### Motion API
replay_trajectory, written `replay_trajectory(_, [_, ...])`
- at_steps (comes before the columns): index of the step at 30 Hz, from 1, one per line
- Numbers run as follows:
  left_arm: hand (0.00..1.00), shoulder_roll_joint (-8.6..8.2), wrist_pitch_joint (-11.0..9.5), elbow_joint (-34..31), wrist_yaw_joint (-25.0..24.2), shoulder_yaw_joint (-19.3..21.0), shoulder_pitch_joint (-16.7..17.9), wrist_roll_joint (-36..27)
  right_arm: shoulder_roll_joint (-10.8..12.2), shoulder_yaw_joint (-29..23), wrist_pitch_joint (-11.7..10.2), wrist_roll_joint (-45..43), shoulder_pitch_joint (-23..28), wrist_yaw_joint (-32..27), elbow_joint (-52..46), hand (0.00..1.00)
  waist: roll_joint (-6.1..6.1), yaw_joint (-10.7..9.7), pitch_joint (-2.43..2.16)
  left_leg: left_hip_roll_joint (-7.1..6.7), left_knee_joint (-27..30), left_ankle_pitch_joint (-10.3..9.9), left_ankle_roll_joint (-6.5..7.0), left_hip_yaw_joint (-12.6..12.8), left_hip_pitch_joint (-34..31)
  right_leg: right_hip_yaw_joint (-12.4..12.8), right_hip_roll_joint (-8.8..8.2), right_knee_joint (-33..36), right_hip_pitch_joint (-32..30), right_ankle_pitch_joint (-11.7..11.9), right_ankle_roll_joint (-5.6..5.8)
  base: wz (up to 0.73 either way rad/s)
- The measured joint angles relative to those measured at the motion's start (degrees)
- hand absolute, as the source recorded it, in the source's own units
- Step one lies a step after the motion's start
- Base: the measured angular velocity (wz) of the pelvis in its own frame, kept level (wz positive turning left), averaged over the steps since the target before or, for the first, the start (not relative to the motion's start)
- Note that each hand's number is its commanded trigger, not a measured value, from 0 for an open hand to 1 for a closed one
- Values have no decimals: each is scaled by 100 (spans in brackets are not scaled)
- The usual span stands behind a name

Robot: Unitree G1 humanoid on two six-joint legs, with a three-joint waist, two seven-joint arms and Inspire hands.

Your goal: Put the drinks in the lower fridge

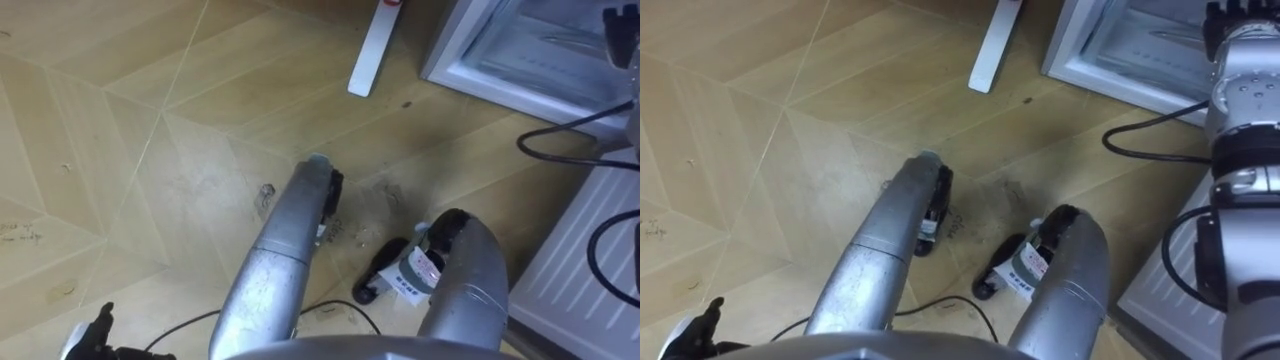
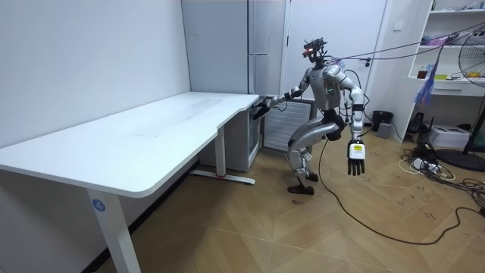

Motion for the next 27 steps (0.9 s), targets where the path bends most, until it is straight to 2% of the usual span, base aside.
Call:
replay_trajectory(3, [0,0,4,-49,-10,-12,10,-1,4,77,4,-10,11,86,19,0,-3,1,2,15,-48,3,-2,3,11,-55,0,-74,32,9,-17,-3])
replay_trajectory(5, [0,15,7,-66,-48,-9,20,-20,14,155,52,-11,40,348,210,0,-7,-1,5,65,-150,24,-9,-21,67,-151,11,-208,127,74,-111,-2])
replay_trajectory(10, [0,55,35,-71,-200,-34,19,-4,32,220,277,-106,222,1287,962,0,0,5,6,115,-549,113,29,-89,413,-336,124,-696,559,189,3,7])
replay_trajectory(12, [0,148,42,-54,-284,-49,12,-64,27,220,435,-271,380,1883,1339,0,14,12,9,121,-801,155,0,-216,597,-461,268,-1048,808,274,82,8])
replay_trajectory(13, [0,165,48,-43,-291,-49,8,-64,26,232,475,-344,412,2029,1473,0,12,15,9,117,-875,169,0,-229,661,-479,285,-1127,874,291,99,10])
replay_trajectory(15, [0,166,84,125,-346,-79,-76,-61,-3,396,596,-773,571,2580,1920,0,23,20,12,117,-1192,218,8,-246,959,-550,348,-1476,1193,358,181,10])
replay_trajectory(18, [0,179,103,275,-442,-90,-145,-63,-11,635,772,-1429,824,3225,2271,0,62,15,8,205,-1532,242,2,-285,1328,-723,489,-1956,1651,459,233,6])
replay_trajectory(19, [0,179,102,345,-459,-105,-211,-68,-28,733,795,-1596,875,3338,2344,0,62,13,8,197,-1614,254,-5,-311,1402,-770,496,-2048,1742,481,234,16])
replay_trajectory(21, [0,177,85,645,-570,-108,-539,-55,-106,1010,943,-2320,1070,3789,2627,0,70,23,0,204,-1972,332,-30,-419,1686,-889,631,-2511,2078,597,285,17])
replay_trajectory(22, [0,178,73,732,-595,-107,-629,-51,-122,1099,949,-2501,1148,3901,2688,0,75,37,-3,219,-2062,348,-37,-452,1762,-932,677,-2647,2175,636,291,13])
replay_trajectory(24, [0,137,-26,1109,-664,-112,-863,-55,-133,1401,1020,-3307,1406,4326,2847,0,78,58,-9,301,-2389,402,-3,-388,2102,-997,789,-3065,2545,749,336,6])
replay_trajectory(27, [0,28,-32,1525,-692,-129,-1115,-61,-124,1537,1155,-4128,1764,4682,3041,0,103,56,-23,303,-2780,438,28,-356,2606,-979,900,-3539,3035,864,437,6])
